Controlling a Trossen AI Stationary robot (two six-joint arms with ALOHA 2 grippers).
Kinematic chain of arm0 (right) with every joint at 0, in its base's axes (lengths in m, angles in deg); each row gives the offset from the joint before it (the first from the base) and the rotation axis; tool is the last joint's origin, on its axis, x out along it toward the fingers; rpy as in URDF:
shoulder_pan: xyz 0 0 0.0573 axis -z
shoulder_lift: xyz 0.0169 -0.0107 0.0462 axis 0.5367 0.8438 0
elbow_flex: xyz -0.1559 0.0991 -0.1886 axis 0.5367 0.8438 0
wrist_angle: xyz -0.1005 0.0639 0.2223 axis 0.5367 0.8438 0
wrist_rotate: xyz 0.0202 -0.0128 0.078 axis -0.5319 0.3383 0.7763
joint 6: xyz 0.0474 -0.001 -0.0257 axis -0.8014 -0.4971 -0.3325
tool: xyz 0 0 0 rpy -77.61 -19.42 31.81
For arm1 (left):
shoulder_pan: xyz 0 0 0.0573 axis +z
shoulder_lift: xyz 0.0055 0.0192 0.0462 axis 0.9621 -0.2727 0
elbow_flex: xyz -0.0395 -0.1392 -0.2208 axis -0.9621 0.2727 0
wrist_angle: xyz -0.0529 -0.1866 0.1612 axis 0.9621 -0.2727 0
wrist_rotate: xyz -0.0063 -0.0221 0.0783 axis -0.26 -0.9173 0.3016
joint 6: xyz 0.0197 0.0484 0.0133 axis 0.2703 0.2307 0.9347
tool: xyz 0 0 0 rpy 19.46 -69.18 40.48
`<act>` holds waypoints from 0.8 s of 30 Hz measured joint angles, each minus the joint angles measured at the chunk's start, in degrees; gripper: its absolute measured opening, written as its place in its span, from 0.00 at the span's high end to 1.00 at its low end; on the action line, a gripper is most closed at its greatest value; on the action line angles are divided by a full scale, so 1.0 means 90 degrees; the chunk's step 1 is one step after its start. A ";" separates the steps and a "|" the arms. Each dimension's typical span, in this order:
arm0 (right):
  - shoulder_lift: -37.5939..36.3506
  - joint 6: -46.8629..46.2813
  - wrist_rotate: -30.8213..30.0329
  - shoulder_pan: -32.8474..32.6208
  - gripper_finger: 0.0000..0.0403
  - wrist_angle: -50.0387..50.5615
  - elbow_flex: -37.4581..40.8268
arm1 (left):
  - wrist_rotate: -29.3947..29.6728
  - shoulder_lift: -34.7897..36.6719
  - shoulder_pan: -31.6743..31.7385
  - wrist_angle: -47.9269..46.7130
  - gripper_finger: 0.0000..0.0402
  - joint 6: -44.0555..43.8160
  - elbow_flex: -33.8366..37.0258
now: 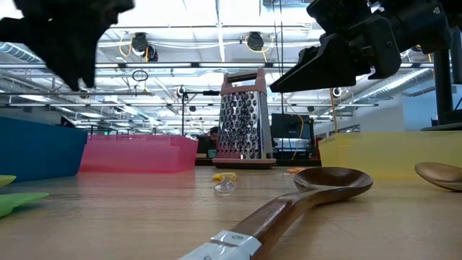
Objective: Pick & Place Kitchen Items
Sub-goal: Put the green spatula into the blue bin
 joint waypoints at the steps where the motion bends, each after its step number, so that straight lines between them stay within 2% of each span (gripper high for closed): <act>1: 0.0000 -0.0008 0.0000 0.0000 0.51 0.0026 0.0000 | 0.0119 0.0000 0.0000 0.0184 0.71 0.0096 -0.0025; 4: 0.0000 -0.0013 0.0000 0.0000 0.51 0.0091 0.0002 | 0.0225 0.0000 -0.0002 0.0764 0.71 0.0380 -0.0025; 13: 0.0000 -0.0014 0.0000 0.0000 0.51 -0.0175 0.0319 | -0.0112 -0.0240 -0.0235 0.2571 0.71 0.0538 -0.0025; 18: 0.0000 0.0032 0.0002 0.0000 0.51 -0.0697 0.0646 | -0.0442 -0.0699 -0.0493 0.3663 0.71 0.0346 -0.0025; 24: 0.0000 0.0393 0.0002 0.0000 0.51 -0.1376 0.0775 | -0.1190 -0.1327 -0.0692 0.4841 0.71 0.0255 -0.0023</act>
